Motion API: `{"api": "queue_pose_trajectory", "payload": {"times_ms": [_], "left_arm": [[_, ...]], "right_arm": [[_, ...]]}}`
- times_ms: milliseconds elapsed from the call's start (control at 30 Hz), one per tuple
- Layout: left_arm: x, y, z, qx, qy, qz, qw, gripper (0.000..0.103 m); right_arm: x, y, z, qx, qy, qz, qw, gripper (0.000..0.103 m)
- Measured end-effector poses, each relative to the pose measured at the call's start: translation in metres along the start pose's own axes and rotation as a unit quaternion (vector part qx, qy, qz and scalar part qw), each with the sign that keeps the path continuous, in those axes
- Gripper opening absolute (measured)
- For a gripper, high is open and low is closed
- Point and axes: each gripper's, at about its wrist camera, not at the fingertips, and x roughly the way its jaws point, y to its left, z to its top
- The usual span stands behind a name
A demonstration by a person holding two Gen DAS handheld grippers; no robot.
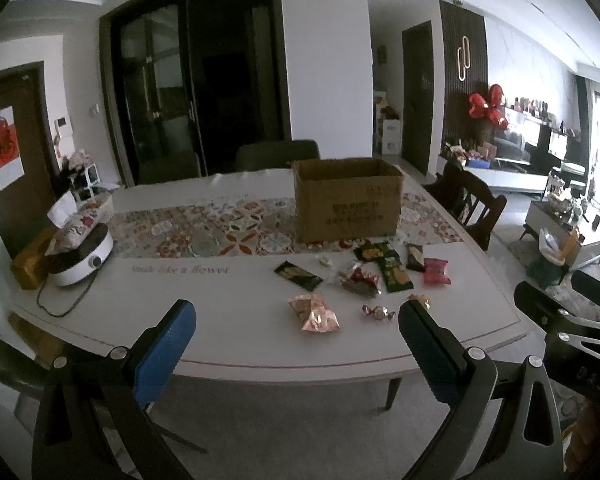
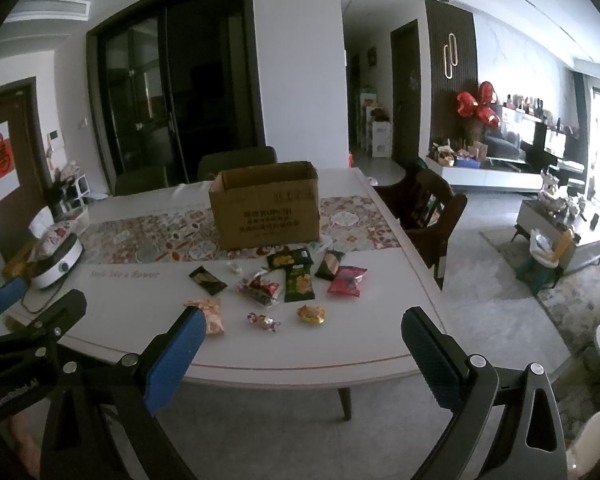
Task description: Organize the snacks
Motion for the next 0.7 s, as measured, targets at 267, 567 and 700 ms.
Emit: {"api": "queue_pose_trajectory", "payload": {"times_ms": [267, 567, 700], "left_arm": [[0.034, -0.003, 0.003, 0.003, 0.032, 0.003, 0.9995, 0.102], [0.104, -0.001, 0.022, 0.008, 0.080, -0.002, 0.9968, 0.094], [0.144, 0.002, 0.030, 0.012, 0.111, -0.012, 0.9937, 0.092]], "right_arm": [[0.022, -0.003, -0.003, -0.001, 0.027, 0.007, 1.000, 0.100], [0.084, 0.003, 0.009, -0.003, 0.070, 0.003, 0.998, 0.100], [0.120, 0.006, 0.019, -0.002, 0.097, 0.001, 0.995, 0.099]]}}
